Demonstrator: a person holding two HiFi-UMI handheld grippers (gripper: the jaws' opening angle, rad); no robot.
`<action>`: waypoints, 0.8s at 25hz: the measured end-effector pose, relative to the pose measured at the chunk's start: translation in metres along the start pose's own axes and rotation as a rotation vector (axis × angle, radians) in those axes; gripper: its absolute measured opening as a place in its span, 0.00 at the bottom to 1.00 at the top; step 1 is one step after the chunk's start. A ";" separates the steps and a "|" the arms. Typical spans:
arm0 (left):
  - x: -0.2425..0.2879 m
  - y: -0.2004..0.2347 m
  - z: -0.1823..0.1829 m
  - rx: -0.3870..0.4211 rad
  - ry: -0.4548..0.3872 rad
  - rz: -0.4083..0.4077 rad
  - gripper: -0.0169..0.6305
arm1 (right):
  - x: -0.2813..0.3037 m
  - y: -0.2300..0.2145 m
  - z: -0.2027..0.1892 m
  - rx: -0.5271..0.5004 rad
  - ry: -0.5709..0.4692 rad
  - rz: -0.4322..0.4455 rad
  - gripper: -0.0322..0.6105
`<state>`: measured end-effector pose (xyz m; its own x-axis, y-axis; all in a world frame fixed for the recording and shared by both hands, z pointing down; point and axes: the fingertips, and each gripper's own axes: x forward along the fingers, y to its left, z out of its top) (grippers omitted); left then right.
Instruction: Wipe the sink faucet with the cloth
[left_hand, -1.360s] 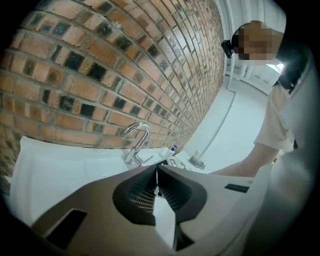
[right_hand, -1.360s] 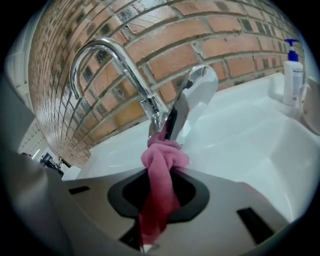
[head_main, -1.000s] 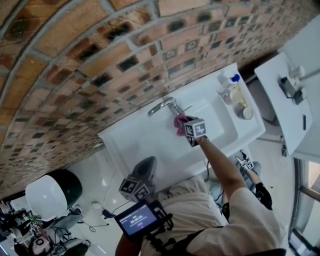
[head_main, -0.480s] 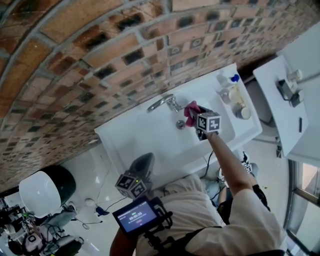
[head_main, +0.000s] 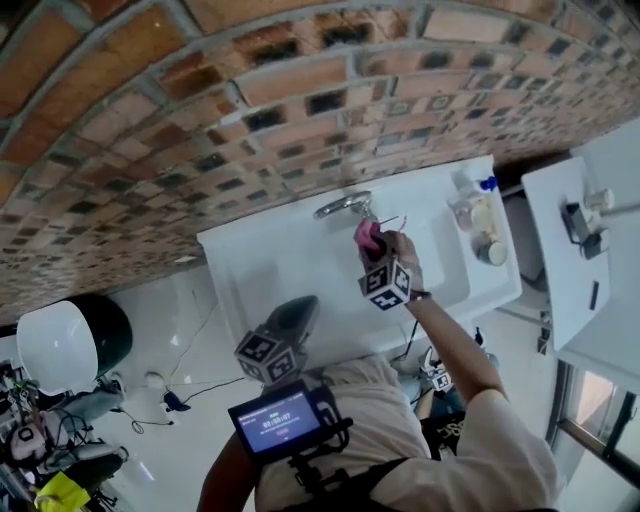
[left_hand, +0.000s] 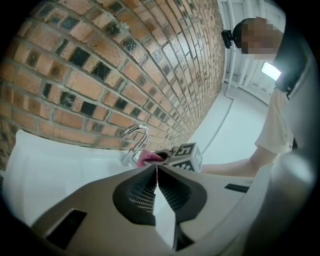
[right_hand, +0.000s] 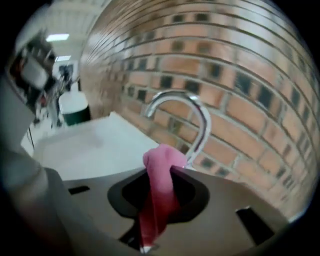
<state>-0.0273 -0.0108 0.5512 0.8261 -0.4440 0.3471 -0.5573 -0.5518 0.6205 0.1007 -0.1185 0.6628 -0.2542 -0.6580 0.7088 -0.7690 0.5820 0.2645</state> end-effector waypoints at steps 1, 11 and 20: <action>-0.001 0.000 0.000 -0.003 -0.004 0.003 0.03 | 0.010 0.010 0.002 -0.128 0.039 -0.019 0.18; -0.013 0.006 -0.006 -0.035 -0.034 0.052 0.03 | 0.112 0.029 -0.056 -1.080 0.607 -0.050 0.18; -0.021 0.009 -0.010 -0.062 -0.049 0.067 0.03 | 0.135 0.018 -0.080 -1.307 0.830 -0.048 0.18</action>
<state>-0.0489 0.0007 0.5571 0.7811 -0.5132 0.3558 -0.6039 -0.4757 0.6395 0.1000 -0.1587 0.8156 0.4804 -0.5043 0.7176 0.3762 0.8576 0.3508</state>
